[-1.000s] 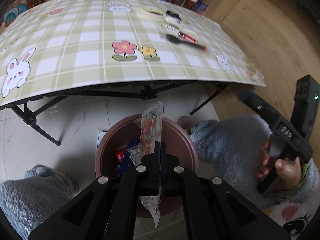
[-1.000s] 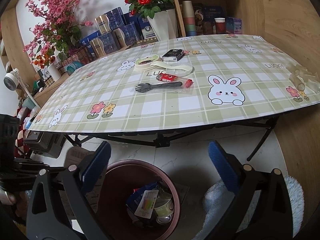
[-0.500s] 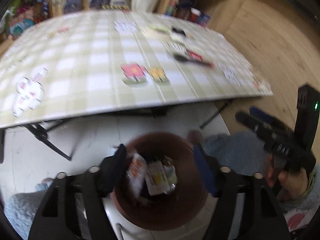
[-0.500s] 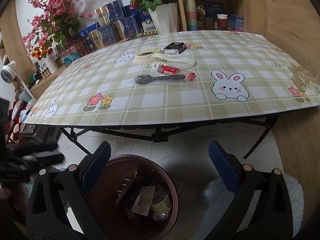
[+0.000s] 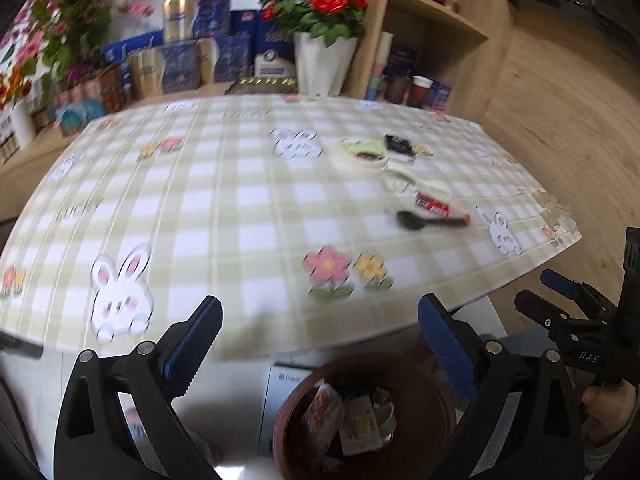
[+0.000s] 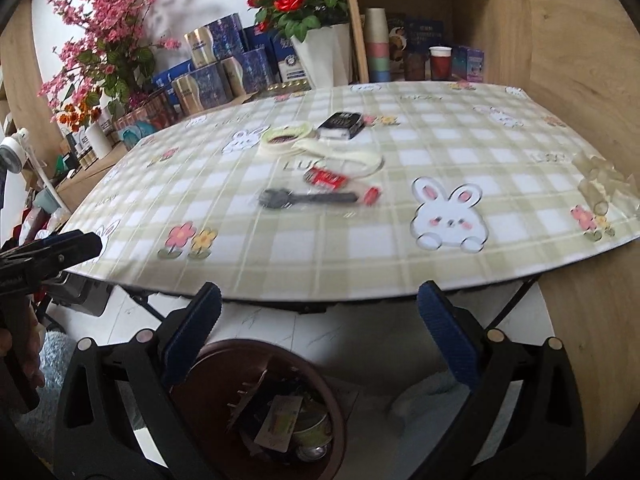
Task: Collect trash
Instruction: 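Move both tools back over the table toward the spork and lighter, then grasp the black spork with the left tool while the right tool grasps the red lighter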
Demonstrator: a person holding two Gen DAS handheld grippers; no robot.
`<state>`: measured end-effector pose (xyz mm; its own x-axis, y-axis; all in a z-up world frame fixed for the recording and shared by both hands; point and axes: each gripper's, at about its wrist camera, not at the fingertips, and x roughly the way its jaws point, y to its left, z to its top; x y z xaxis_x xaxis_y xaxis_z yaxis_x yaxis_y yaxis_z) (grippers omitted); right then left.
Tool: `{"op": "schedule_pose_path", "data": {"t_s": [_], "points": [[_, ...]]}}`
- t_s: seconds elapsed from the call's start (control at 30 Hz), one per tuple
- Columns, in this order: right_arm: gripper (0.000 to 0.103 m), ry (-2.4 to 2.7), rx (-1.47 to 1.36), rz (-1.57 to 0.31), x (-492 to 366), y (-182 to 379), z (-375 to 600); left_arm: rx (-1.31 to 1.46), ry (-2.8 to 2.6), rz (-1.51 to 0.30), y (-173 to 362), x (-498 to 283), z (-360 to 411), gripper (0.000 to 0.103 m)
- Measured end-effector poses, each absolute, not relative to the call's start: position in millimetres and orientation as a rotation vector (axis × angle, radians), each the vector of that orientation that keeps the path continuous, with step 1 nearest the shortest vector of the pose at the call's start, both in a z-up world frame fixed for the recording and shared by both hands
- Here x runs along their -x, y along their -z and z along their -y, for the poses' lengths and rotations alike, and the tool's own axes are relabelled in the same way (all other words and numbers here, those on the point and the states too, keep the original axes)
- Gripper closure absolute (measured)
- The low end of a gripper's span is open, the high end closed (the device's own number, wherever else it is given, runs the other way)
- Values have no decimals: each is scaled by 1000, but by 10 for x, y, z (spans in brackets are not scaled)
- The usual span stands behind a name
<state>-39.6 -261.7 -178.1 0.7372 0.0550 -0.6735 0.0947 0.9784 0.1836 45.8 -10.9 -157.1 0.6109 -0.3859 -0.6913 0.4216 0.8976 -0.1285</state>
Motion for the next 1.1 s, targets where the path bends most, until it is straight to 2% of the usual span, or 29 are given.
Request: {"op": "schedule_pose_path", "data": {"t_s": [0.37, 0.6, 0.77, 0.93, 1.03, 1.1], "points": [[6, 109, -261, -707, 303, 1569, 3330, -311, 663, -752, 1621, -704, 1199, 7], [6, 165, -332, -663, 412, 1447, 3713, -528, 780, -733, 1864, -925, 1858, 22], [6, 200, -403, -679, 437, 1612, 3954, -566, 837, -747, 2027, -1062, 2021, 22], [6, 211, -481, -689, 462, 1712, 4097, -585, 828, -755, 2121, -1248, 2116, 28], [6, 225, -452, -704, 441, 1707, 4112, -552, 863, -781, 2133, -1328, 2146, 36], [6, 229, -438, -708, 408, 1694, 4116, -520, 907, -792, 2133, -1346, 2144, 50]]}}
